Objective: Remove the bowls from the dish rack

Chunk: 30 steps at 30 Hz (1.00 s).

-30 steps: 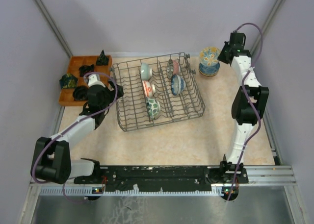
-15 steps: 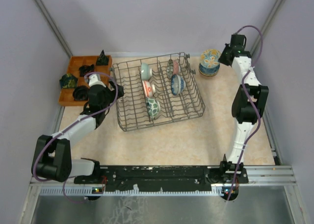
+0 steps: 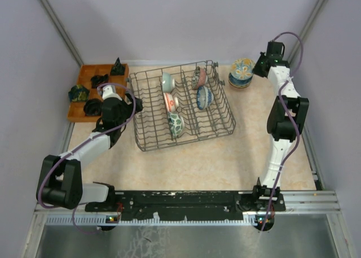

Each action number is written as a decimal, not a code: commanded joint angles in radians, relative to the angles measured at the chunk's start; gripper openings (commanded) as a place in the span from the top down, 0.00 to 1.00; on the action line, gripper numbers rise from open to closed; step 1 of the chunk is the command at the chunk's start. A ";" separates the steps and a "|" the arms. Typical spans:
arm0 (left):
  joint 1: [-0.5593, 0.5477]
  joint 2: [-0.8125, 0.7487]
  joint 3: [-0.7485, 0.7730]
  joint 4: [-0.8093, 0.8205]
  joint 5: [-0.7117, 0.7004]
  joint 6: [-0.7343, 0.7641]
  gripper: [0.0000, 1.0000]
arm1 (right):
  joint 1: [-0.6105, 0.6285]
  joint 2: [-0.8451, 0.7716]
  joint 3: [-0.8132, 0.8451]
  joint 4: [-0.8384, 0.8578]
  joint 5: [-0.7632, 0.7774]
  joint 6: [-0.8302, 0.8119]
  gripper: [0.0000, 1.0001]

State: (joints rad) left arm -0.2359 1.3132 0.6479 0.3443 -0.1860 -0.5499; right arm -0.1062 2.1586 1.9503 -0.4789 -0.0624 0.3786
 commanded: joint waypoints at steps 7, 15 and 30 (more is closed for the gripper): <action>0.000 0.005 0.003 0.038 0.015 0.000 0.01 | -0.007 -0.005 -0.037 0.090 -0.048 0.021 1.00; 0.000 0.001 0.001 0.039 0.016 0.002 0.01 | -0.008 -0.028 -0.090 0.111 -0.056 0.028 1.00; 0.000 0.001 -0.007 0.047 0.025 -0.005 0.01 | -0.007 -0.111 -0.121 0.107 -0.047 0.022 0.83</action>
State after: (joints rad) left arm -0.2359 1.3132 0.6479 0.3599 -0.1741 -0.5499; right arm -0.1078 2.1590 1.8389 -0.3958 -0.1093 0.4049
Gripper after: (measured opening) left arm 0.994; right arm 0.149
